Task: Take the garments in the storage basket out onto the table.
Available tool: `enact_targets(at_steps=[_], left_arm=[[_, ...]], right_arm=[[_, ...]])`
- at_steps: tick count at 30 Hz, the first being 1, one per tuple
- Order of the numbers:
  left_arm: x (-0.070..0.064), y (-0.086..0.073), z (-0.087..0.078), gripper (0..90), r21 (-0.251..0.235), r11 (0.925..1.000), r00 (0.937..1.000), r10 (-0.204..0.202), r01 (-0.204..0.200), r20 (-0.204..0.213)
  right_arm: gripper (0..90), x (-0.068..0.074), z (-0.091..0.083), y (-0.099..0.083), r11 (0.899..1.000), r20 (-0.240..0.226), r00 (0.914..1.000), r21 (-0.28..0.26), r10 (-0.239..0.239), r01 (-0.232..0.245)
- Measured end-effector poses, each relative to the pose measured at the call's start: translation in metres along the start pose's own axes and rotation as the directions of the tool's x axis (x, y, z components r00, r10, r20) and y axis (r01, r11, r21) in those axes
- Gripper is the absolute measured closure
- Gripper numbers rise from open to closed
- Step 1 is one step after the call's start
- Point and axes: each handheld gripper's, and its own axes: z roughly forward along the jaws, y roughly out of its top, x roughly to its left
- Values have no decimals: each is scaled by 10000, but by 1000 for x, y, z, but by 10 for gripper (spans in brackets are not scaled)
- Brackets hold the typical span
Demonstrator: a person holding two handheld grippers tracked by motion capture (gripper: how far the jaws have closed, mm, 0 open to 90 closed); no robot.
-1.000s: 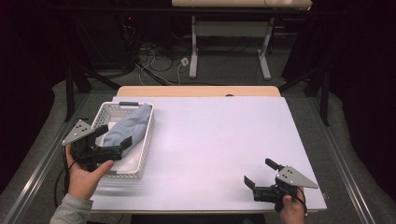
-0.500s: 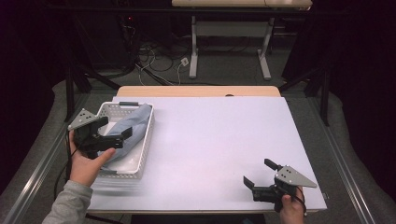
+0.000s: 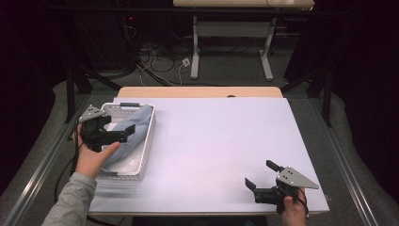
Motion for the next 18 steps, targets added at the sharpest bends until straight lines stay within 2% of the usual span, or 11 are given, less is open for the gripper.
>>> enact_targets(at_steps=[8, 18], left_arm=[[9, 0, 13, 3, 326, 9994, 9995, -132, 142, -286], [27, -4, 28, 2, 649, 9957, 9949, -606, 659, -809]], right_arm=[[0, 0, 1, 0, 10000, -13, 10000, -16, 14, -14], [0, -1, 1, -1, 9999, -78, 9999, -14, 119, -119]])
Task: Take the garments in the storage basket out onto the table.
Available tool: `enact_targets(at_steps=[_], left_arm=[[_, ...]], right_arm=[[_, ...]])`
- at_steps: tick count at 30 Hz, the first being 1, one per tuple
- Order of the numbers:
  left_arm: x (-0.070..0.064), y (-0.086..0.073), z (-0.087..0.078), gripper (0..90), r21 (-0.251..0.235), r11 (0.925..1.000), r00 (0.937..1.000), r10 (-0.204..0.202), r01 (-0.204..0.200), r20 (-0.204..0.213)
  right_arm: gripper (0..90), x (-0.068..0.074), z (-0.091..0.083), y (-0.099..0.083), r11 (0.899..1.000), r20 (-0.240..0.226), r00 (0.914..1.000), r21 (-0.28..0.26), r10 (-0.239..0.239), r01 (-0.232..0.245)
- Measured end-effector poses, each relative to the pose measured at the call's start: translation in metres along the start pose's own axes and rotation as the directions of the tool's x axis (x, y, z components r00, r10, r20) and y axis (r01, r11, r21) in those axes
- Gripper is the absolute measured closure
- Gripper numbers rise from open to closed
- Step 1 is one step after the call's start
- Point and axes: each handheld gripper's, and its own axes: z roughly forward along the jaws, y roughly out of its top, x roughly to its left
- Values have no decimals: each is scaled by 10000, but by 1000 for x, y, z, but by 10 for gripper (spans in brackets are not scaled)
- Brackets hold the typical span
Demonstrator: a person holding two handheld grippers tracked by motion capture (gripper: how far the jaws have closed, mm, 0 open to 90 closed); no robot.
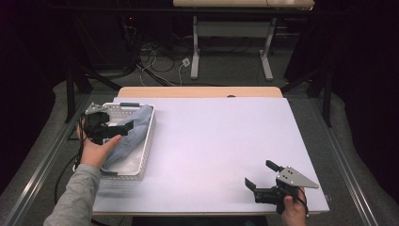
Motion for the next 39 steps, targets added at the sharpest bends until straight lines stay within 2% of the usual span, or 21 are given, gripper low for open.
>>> enact_targets(at_steps=[4, 12, 19, 29, 33, 39], left_arm=[[6, 0, 7, 3, 3, 9998, 9998, -208, 208, -41], [11, 0, 18, 3, 291, 9996, 9999, -42, 45, -103], [16, -1, 29, 3, 418, 9990, 9998, -164, 169, -136], [24, -3, 46, 3, 1071, 9941, 9998, -147, 159, -117], [26, -6, 55, 3, 1378, 9905, 9999, 32, -14, -130], [28, -9, 61, 3, 1527, 9883, 9998, 13, 19, -207]], right_arm=[[0, 0, 0, 0, 10000, -17, 10000, 87, -19, 19], [0, -1, 0, 0, 9999, -43, 9999, 62, 141, -140], [0, -1, 0, 0, 9999, -54, 9999, 68, 137, -137], [0, -1, 1, -1, 9999, -151, 9998, 66, 93, -92], [0, -1, 1, -1, 10000, -133, 9999, 62, 66, -65], [0, -1, 2, -1, 10000, -150, 9999, 56, 60, -59]])
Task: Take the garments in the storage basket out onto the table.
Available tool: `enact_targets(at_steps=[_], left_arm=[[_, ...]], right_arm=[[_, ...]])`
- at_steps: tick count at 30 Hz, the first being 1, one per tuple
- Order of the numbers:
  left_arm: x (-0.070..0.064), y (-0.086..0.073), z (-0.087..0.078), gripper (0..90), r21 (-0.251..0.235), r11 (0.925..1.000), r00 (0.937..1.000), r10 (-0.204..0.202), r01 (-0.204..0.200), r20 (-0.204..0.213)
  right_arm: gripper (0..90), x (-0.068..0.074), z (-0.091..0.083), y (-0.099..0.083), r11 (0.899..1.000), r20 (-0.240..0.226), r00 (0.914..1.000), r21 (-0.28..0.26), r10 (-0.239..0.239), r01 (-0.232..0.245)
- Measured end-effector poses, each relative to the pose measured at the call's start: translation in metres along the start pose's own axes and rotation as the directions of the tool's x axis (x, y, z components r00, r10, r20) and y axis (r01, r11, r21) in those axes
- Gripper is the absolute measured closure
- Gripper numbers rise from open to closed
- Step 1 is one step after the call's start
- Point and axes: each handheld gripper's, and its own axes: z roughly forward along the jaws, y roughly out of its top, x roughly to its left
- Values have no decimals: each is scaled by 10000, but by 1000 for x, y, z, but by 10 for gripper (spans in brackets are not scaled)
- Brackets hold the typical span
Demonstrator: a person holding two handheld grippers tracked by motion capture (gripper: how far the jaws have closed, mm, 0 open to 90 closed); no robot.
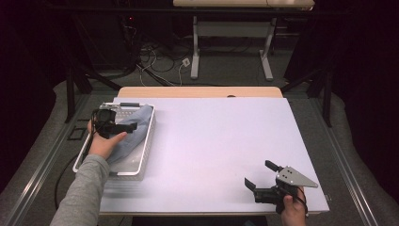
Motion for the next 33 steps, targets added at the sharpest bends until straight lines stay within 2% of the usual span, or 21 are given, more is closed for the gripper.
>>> enact_targets(at_steps=[7, 11, 16, 25, 33], left_arm=[[2, -3, 6, 3, 202, 9998, 10000, -85, 85, 25], [3, -5, 9, 4, 507, 9987, 9999, -111, 109, 43], [3, -6, 11, 4, 488, 9987, 9999, -141, 139, 53], [4, -7, 15, 7, 770, 9970, 9999, -85, 91, -75], [5, -8, 17, 72, 945, 9955, 9996, 125, -99, -267]], right_arm=[[0, 0, 0, 0, 10000, -4, 10000, 35, -7, 7], [0, 0, -1, 0, 10000, 16, 10000, 38, -15, 15], [0, 0, 0, 0, 10000, -38, 10000, 42, -22, 22], [0, 1, 0, 0, 10000, -59, 10000, 37, -63, 63], [0, 0, -1, 0, 10000, -3, 10000, 74, -31, 31]])
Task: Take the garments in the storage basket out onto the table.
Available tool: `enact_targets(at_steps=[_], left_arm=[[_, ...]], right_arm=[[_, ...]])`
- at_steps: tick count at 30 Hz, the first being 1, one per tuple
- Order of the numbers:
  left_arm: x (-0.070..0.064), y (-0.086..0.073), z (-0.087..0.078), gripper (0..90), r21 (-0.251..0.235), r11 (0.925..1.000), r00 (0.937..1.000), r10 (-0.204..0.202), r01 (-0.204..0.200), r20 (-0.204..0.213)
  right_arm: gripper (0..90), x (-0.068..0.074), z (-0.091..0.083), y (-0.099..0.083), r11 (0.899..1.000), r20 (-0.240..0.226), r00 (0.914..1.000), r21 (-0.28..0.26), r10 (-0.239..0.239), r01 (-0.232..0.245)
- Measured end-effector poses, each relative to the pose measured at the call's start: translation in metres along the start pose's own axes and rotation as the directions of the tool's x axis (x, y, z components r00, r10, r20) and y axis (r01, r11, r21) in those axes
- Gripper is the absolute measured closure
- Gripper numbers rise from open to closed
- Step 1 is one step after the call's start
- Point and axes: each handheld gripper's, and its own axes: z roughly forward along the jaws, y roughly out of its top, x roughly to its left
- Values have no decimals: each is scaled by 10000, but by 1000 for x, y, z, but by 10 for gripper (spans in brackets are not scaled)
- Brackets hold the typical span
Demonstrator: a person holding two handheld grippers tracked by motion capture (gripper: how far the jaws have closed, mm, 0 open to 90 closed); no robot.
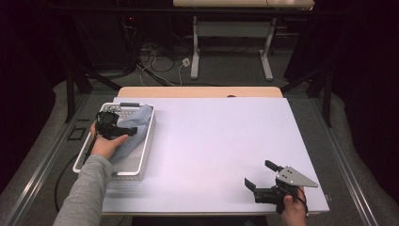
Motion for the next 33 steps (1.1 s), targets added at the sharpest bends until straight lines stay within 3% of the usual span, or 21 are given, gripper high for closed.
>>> enact_targets(at_steps=[12, 14, 24, 28, 33], left_arm=[[2, -1, -1, 210, 209, 9997, 9996, 152, -147, -249], [3, -2, -2, 295, 232, 9993, 9992, 297, -291, -279], [5, -4, -3, 370, 275, 9985, 9983, 488, -479, -314], [6, -4, -3, 475, 304, 9985, 9987, 453, -446, -227], [5, -5, -3, 589, 331, 9962, 9962, 817, -807, -308]], right_arm=[[0, -1, 0, 0, 10000, -30, 10000, 28, -6, 6], [0, -1, 0, 0, 10000, -39, 10000, 58, -22, 22], [3, -2, 0, 0, 9999, -90, 9999, 87, -60, 61], [3, -2, 1, 0, 10000, -116, 9999, 63, -42, 43], [4, -2, 1, -1, 10000, -109, 9999, 38, 5, -4]])
